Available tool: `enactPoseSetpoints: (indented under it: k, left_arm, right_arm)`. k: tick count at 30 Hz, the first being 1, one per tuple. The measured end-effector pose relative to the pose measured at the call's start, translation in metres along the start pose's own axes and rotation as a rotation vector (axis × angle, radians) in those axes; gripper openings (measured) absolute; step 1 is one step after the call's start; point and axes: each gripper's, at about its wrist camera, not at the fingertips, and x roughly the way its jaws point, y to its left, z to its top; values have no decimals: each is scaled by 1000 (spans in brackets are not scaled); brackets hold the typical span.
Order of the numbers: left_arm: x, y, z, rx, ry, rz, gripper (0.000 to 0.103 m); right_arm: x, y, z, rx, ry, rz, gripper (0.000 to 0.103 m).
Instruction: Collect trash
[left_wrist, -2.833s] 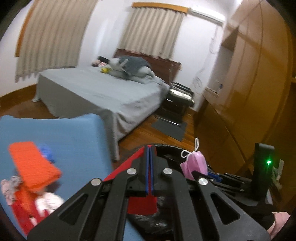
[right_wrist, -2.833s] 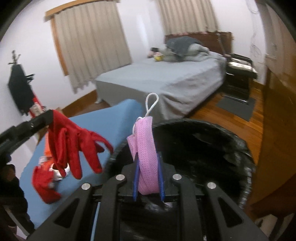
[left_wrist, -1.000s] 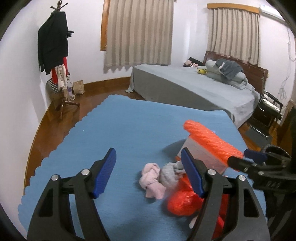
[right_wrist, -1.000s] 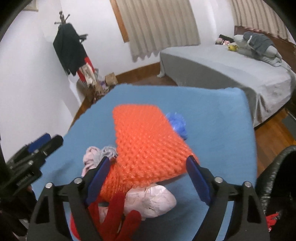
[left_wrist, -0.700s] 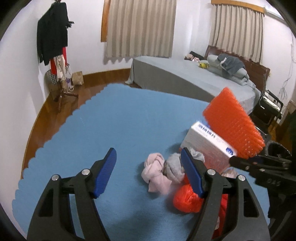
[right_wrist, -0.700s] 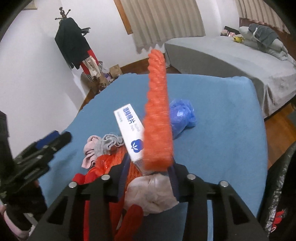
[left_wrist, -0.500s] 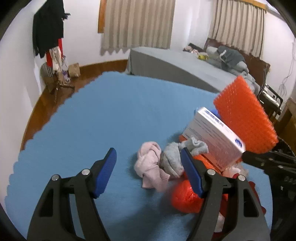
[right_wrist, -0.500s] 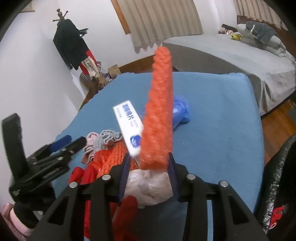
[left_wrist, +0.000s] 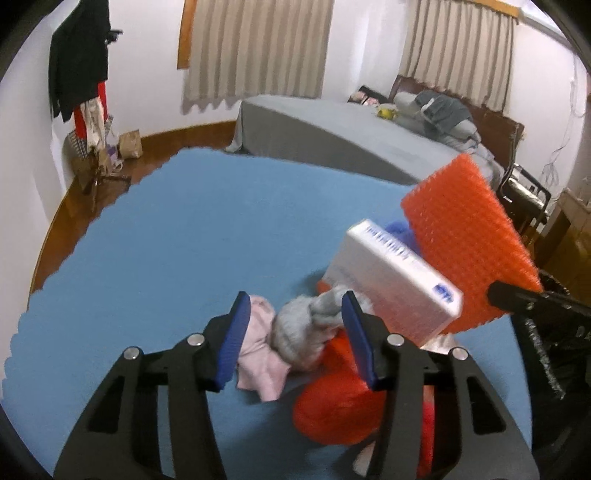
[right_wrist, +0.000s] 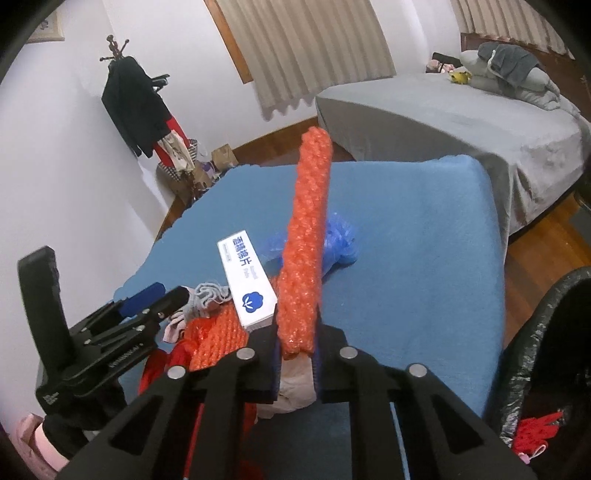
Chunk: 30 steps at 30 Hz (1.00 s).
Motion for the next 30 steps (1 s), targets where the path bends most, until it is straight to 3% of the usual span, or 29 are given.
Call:
enactPoseSetpoints:
  k: [5, 8, 13, 24, 30]
  left_arm:
    - [-15, -25, 13, 27, -45, -59, 53]
    - [-17, -44, 13, 40, -48, -101, 64]
    - [1, -79, 10, 77, -16, -114, 70]
    - [47, -98, 5, 82, 100, -12, 70]
    - [32, -73, 4, 72, 92, 33, 70]
  right_arm:
    - [-16, -5, 2, 5, -27, -21, 13]
    - [-22, -10, 4, 20, -31, -35, 13]
    - [-32, -21, 1, 32, -37, -67, 13]
    - [-38, -44, -7, 71, -32, -100, 13]
    - [-34, -42, -7, 74, -24, -84, 13]
